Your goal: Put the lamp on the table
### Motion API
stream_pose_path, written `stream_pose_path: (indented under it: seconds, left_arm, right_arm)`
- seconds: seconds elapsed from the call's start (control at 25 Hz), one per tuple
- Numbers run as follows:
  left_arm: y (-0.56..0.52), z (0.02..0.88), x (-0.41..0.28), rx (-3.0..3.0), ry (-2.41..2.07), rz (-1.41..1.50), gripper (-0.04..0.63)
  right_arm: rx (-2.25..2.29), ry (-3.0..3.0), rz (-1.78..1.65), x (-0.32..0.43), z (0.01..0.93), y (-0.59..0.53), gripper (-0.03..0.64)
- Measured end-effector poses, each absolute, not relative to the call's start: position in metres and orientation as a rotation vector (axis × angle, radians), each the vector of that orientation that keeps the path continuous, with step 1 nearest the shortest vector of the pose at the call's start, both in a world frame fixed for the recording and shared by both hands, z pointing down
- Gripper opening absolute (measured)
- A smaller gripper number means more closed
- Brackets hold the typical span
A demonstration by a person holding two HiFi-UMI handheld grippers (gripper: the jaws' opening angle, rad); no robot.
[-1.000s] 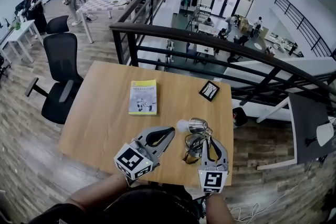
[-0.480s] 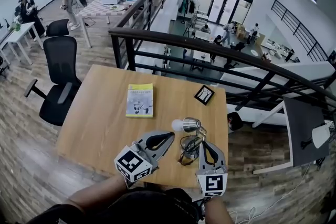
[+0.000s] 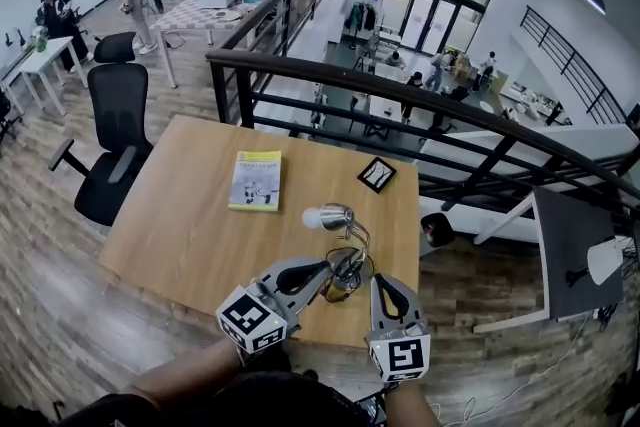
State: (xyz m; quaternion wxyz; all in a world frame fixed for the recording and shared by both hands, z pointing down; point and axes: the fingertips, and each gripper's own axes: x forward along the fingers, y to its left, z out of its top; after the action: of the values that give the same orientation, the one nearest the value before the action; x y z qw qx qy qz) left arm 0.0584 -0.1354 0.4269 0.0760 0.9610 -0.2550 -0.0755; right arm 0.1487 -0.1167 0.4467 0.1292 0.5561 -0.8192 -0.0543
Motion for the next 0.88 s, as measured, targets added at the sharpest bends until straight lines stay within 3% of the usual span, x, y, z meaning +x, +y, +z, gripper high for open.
stream_pose_path:
  seconds: [0.88]
  left_arm:
    - [-0.002, 0.416, 0.067, 2.906, -0.902, -0.21, 0.008]
  right_arm:
    - [1.551, -2.491, -0.136, 0.169, 0.439, 0.012, 0.015]
